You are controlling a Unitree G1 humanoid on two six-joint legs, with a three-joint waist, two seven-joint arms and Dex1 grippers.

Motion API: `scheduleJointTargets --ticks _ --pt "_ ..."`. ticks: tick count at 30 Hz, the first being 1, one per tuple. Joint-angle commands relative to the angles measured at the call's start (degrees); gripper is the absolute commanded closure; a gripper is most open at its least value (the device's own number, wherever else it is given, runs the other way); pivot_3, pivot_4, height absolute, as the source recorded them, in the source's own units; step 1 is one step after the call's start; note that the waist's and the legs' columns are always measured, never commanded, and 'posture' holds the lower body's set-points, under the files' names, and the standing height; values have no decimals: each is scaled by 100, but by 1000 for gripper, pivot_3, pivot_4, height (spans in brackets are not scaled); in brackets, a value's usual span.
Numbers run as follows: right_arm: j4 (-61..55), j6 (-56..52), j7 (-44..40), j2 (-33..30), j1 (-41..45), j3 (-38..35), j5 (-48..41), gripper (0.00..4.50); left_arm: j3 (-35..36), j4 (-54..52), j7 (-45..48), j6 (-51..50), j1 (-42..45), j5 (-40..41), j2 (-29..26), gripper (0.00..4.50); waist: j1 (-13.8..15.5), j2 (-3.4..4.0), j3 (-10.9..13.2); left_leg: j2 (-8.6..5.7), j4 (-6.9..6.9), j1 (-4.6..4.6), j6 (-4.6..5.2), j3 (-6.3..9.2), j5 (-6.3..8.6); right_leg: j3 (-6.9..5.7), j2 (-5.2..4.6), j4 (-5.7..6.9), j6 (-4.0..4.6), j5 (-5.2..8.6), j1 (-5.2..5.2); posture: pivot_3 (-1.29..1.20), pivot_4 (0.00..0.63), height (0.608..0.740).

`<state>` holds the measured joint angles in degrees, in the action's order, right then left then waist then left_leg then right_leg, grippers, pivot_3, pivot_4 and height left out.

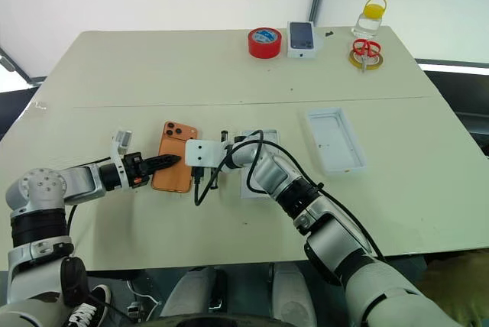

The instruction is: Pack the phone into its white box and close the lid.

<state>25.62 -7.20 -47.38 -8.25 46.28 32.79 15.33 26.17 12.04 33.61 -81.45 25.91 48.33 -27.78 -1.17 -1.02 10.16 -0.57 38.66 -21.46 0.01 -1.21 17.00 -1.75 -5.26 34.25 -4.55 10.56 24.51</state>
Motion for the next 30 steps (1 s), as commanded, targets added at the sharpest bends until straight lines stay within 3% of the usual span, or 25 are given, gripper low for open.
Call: scheduleJointTargets --ticks 1,2,5,8,11,16,21,24,27,30 --pt "-286 -24 -73 169 -56 -648 -677 4500 101 -473 2 557 -330 23 143 4486 13 0 0 -1 -6 1 -1 -1 0 1 -5 -2 0 0 0 0 150 739" --pt "-327 -112 -144 204 -66 -868 -930 4500 165 -578 3 756 -393 34 186 4486 18 -1 1 -2 -7 -2 -2 -1 -1 1 -9 -2 0 0 3 0 150 739" --pt "-928 -603 -1074 72 -267 -1497 -2122 3602 492 -374 -3 624 -305 363 232 4500 34 -5 6 -2 -8 -8 -4 1 -2 -3 -19 -5 2 -1 6 0 150 739" --pt "-1620 -736 -1497 -239 -574 -1693 -2584 2083 948 -191 -165 394 -138 814 405 4500 25 -5 7 -2 -14 -7 -3 1 -2 -5 -14 -6 1 -2 8 0 150 739" --pt "-2533 -805 -2237 -1018 -1289 -1661 -2950 550 1009 -365 -384 706 -169 808 618 4500 69 -10 7 -5 -35 -6 -3 1 -2 -9 -12 -20 -2 0 9 0 150 739" --pt "-3253 -138 -2690 -2109 -2314 -1735 -2917 550 1084 -449 -724 684 -141 1067 877 4500 28 -38 28 -28 -42 -10 4 -4 1 -6 -29 -28 -7 3 9 0 150 739" --pt "-3500 276 -2561 -2871 -3085 -2236 -2882 550 765 -718 -801 828 -248 1023 995 4500 60 -55 36 -14 -42 -2 -5 -3 -4 -5 -14 -24 -10 5 9 0 150 739" --pt "-3555 248 -2367 -2934 -3206 -2345 -2935 1316 707 -697 -805 888 -219 1045 1013 4500 53 -63 39 -9 -42 -2 -7 -4 -6 -5 -8 -25 -1 11 8 0 150 739" --pt "-3549 386 -2331 -3065 -3348 -2329 -2793 2812 601 -663 -762 920 -177 1047 962 4500 60 -63 39 -2 -42 -2 -7 -5 -6 -4 -2 -26 0 11 9 0 150 739" --pt "-3605 341 -2220 -3075 -3417 -2341 -2823 2812 568 -588 -739 918 -150 1089 937 4500 64 -68 41 -2 -42 -4 -7 -5 -6 -5 -2 -27 0 10 9 0 150 739"
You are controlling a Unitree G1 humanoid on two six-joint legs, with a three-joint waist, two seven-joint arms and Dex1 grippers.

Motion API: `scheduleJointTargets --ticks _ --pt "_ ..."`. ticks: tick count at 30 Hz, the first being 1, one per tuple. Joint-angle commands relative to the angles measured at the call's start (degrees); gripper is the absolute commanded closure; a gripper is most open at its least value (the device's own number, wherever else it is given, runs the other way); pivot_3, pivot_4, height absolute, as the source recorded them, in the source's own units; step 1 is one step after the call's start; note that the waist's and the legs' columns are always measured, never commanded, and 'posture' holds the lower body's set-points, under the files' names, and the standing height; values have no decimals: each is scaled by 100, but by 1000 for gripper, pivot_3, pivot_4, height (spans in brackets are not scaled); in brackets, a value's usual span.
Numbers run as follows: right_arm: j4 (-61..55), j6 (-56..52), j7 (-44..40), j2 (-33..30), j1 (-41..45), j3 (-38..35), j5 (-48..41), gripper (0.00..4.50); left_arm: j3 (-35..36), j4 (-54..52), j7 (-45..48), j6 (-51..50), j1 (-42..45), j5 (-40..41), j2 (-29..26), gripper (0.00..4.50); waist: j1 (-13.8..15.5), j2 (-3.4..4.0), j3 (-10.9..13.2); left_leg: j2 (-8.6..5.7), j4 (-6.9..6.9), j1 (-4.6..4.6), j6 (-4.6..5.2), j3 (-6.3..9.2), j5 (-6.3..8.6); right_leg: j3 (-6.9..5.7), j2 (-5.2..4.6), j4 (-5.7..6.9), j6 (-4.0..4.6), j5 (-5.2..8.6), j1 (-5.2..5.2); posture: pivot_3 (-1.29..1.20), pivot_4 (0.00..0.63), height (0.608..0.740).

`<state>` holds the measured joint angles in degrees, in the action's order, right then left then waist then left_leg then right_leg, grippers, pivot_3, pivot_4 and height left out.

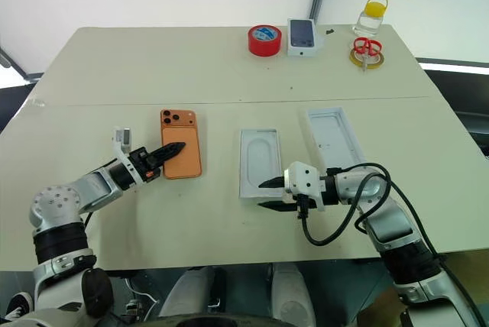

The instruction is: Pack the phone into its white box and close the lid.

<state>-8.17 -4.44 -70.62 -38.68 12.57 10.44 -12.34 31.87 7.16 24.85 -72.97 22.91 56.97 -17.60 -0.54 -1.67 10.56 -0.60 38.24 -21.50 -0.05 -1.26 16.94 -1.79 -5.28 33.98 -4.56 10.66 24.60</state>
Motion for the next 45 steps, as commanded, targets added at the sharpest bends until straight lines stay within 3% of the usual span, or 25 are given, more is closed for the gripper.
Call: scheduleJointTargets --ticks 1,20,25,32,38,44,45 --pt "-264 31 108 -37 -66 -86 -86 2812 -31 -86 160 94 153 203 -106 4500 3 -4 2 0 0 0 0 0 0 0 -1 0 4 2 0 0 150 739" --pt "109 334 376 55 98 277 309 2812 -167 -16 193 231 158 210 -119 4500 4 -4 2 0 1 0 1 0 0 0 -1 0 10 5 0 0 150 739" --pt "78 269 382 95 142 291 276 4451 -157 -32 145 229 182 236 -93 4500 3 -5 2 0 1 0 1 0 0 0 -1 0 10 5 0 0 150 739" --pt "-116 -16 648 358 356 308 236 4451 -40 -165 -302 153 609 497 150 4500 30 -10 6 0 4 -2 0 1 -1 0 -1 1 8 4 0 0 150 739" --pt "123 -65 1185 741 712 731 906 4451 47 -142 -941 159 1194 862 495 4500 16 -13 7 -1 5 -1 -3 2 -2 0 -1 2 -8 -5 0 0 150 739" --pt "178 -367 1361 1168 911 936 928 4451 -203 -20 -1148 121 1259 972 805 4500 -8 -13 8 -2 4 -1 -5 1 -3 1 0 3 -8 -6 0 0 150 739" --pt "158 -431 1329 1166 911 917 891 3886 -257 -16 -1133 103 1205 953 833 4500 -6 -13 8 -2 4 -1 -6 1 -4 1 1 3 -8 -6 0 0 150 739"
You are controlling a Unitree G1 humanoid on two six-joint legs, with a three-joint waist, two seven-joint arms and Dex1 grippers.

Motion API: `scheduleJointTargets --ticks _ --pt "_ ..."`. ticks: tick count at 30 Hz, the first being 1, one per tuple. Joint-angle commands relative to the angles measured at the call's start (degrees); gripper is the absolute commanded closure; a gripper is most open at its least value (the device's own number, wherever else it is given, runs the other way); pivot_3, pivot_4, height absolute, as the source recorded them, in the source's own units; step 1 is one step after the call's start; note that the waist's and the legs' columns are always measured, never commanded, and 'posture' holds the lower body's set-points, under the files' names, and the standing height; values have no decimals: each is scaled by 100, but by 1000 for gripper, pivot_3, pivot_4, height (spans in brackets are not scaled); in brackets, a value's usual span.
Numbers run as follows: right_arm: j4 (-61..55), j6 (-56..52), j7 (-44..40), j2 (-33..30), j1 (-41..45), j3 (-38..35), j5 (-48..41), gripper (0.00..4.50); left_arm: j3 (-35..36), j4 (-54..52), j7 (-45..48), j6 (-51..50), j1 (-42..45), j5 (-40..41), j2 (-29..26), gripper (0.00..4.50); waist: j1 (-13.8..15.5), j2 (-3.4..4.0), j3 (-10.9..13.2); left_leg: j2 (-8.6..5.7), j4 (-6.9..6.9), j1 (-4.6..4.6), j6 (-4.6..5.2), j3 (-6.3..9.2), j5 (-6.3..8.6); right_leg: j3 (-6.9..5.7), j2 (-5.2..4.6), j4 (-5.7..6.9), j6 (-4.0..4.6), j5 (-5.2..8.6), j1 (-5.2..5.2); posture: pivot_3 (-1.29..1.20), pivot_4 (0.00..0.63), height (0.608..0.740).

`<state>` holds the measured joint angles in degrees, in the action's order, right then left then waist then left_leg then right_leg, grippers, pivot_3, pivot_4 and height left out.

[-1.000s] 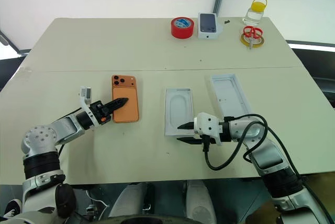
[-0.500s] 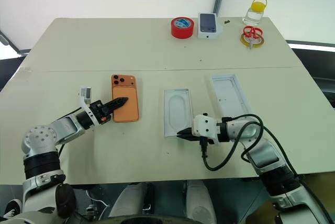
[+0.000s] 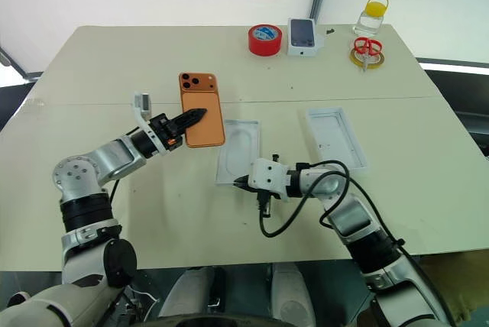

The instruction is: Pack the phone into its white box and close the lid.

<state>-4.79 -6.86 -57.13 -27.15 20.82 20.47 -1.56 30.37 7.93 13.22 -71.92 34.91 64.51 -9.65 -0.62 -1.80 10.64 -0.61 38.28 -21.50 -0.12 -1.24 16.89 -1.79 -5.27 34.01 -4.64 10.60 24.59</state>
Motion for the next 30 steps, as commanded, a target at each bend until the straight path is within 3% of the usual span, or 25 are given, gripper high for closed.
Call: scheduleJointTargets --ticks 1,6,10,15,21,22,25,29,30 --pt "-201 -108 -28 -11 79 -102 -168 3581 -185 -110 76 24 -62 144 64 4500 6 0 0 0 0 0 0 0 0 0 1 0 0 0 0 0 150 739" --pt "-658 -427 -182 -255 -54 -396 -572 1139 -374 -131 147 -19 -196 182 119 4500 19 0 1 0 0 -1 0 0 0 0 1 -1 1 1 -1 0 150 739" --pt "-1044 -743 -428 -814 -261 -1018 -1119 1139 -516 -26 261 -87 -218 184 94 4500 34 -2 1 -2 1 -3 2 2 0 0 1 -3 2 1 -3 0 150 739" --pt "-519 -439 -341 -1241 -307 -1404 -959 1139 -772 83 423 -114 -279 -14 -8 4500 16 -3 2 2 1 0 3 1 0 0 7 -3 12 8 -4 0 150 739" --pt "-267 -249 -178 -1196 -239 -1390 -863 1139 -878 184 525 -128 -322 -42 -69 4500 7 -3 2 9 0 0 3 0 0 3 13 -3 10 6 -3 0 150 739" --pt "-264 -226 -163 -1186 -240 -1368 -845 1086 -893 183 540 -122 -325 -48 -73 3518 11 -3 2 9 0 0 3 0 0 3 13 -3 9 6 -3 0 150 739" --pt "-236 -140 -135 -1185 -265 -1323 -789 1086 -827 243 452 -262 -272 51 -59 2246 11 -3 2 8 1 -1 3 0 0 4 13 -3 8 6 -3 0 150 739" --pt "-170 -90 -116 -1164 -226 -1302 -774 1086 -836 245 351 -363 -232 -31 -101 198 27 -3 2 8 1 0 3 0 0 4 13 -3 8 5 -4 0 150 739" --pt "-142 -84 -109 -1152 -200 -1293 -763 1086 -838 249 357 -415 -216 -10 -123 48 27 -3 2 8 2 2 3 1 0 4 13 -3 8 5 -6 0 150 739"
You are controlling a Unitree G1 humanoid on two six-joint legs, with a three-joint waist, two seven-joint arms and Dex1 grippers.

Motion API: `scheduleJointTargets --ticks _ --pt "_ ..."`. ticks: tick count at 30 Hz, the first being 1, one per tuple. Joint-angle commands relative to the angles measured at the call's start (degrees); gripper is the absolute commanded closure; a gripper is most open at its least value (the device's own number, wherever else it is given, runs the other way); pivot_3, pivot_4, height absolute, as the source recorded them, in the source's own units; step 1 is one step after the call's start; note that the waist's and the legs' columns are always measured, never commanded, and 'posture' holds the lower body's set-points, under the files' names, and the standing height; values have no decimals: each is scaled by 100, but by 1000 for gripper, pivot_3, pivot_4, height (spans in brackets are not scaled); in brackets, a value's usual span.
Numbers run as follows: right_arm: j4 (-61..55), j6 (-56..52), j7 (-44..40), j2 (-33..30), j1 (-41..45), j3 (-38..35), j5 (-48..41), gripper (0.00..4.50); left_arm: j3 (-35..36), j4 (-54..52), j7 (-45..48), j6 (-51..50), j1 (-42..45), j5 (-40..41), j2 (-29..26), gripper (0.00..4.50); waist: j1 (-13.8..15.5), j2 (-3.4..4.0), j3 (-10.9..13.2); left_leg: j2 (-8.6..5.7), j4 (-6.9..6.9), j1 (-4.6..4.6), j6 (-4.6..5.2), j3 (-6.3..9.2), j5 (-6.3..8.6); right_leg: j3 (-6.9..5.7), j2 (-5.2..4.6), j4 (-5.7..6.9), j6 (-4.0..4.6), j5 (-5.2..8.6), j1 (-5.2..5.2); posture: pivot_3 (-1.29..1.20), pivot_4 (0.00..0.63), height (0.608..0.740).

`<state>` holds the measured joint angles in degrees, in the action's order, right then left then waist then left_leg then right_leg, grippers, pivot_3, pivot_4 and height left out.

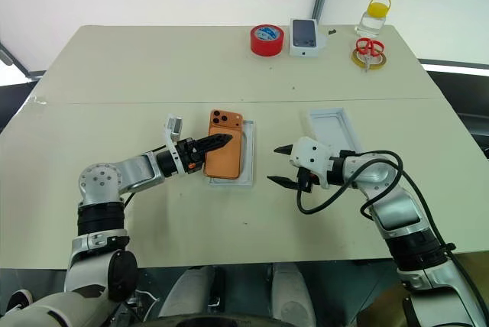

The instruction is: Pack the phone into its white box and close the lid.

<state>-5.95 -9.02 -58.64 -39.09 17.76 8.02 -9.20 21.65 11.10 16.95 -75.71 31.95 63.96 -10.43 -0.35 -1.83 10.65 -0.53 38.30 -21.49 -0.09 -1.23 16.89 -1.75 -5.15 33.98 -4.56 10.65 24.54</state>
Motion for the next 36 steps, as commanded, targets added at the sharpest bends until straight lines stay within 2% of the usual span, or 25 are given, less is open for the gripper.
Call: scheduleJointTargets --ticks 1,7,9,15,21,22,24,25,29,31,36 --pt "-4 149 47 49 127 -39 15 1086 83 -35 -64 -117 114 120 -46 48 -5 0 0 0 0 1 0 0 0 0 0 0 0 0 -1 0 150 739" --pt "78 247 89 134 176 36 58 1086 126 -6 -523 -767 413 182 -137 48 -5 0 0 1 0 0 0 2 0 0 1 0 -6 -3 0 0 150 739" --pt "124 291 115 180 181 58 100 1086 335 123 -860 -1021 565 212 -60 48 -9 0 0 0 0 1 0 1 0 1 1 0 -6 -3 -1 0 150 739" --pt "241 410 149 234 195 91 201 1086 351 -312 -988 -1020 564 152 -142 48 -16 0 0 0 0 1 -2 2 -1 1 1 1 -7 -4 0 0 150 739" --pt "238 405 162 298 215 108 182 1086 412 -536 -906 -1097 605 173 -492 48 -24 0 0 2 -2 2 -4 2 -2 1 2 2 -6 -4 0 0 150 739" --pt "229 271 95 333 233 104 62 1086 558 -607 -834 -879 635 311 -462 48 -23 0 1 2 -2 2 -5 3 -3 0 3 2 -6 -4 1 0 150 739" --pt "345 357 135 368 316 154 170 2018 1101 -521 -942 -711 750 1367 -288 943 -21 0 1 3 -2 1 -6 2 -3 1 2 1 -6 -4 1 0 150 739" --pt "429 399 221 394 364 145 245 2518 1202 -551 -979 -688 752 1569 -277 1468 -17 -1 1 3 -1 1 -6 2 -3 1 0 1 -6 -4 1 0 150 739" --pt "670 477 351 413 534 136 378 4496 475 -1307 -473 -215 218 653 -799 3491 -22 1 0 -1 -2 3 -8 2 -4 2 -3 2 -5 -4 1 0 150 739" --pt "721 567 394 428 574 146 432 4500 -82 -1548 1 450 -96 -66 -1156 4429 -40 3 0 -2 -8 8 -10 -5 -4 7 -1 2 -4 -3 1 0 150 739" --pt "795 683 452 462 615 204 533 4500 -1598 -1502 895 2459 -489 -2178 -1863 4429 0 4 1 1 -8 3 -16 -4 -8 7 3 -1 17 8 3 0 150 739"
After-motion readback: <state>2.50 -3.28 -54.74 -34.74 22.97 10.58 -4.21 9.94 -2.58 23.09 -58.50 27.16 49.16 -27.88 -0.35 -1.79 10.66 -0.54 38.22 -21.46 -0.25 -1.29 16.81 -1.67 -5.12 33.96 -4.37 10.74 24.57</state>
